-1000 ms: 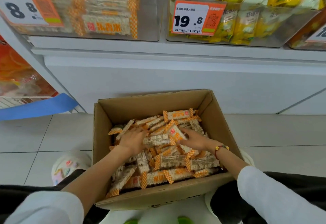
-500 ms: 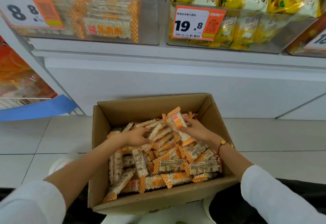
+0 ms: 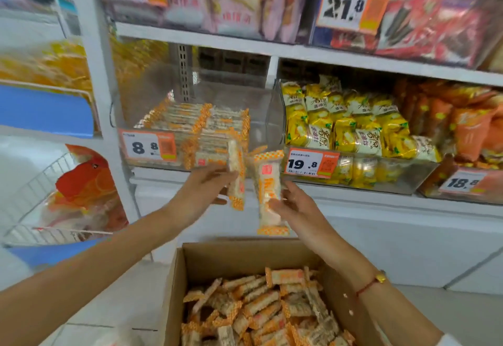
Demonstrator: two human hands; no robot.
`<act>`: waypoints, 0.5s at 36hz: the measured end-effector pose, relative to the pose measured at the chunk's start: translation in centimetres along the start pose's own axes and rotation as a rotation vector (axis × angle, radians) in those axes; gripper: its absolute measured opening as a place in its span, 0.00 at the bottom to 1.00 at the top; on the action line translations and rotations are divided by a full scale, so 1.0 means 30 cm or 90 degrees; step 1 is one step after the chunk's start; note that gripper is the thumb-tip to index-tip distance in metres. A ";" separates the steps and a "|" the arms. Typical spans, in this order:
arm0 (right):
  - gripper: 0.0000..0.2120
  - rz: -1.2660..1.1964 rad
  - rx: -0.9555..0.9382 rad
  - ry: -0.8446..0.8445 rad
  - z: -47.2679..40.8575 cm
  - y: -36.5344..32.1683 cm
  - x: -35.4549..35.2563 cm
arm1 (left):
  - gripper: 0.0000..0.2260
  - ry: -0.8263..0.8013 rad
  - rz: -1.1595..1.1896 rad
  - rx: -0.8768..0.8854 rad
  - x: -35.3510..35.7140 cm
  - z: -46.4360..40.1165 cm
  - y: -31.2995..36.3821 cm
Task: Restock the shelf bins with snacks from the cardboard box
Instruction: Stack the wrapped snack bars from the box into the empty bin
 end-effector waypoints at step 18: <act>0.21 0.649 -0.362 0.346 -0.330 -0.501 -0.092 | 0.12 0.025 -0.267 0.204 0.099 -0.400 0.274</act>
Point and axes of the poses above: each hand's wrist, its own z-axis away from the middle knuckle, its own x-axis out of the palm, y = z × x, the point moved 9 cm from there along -z, towards the middle knuckle, and after that the axes turned 7 degrees about y, right-handed, at the moved point
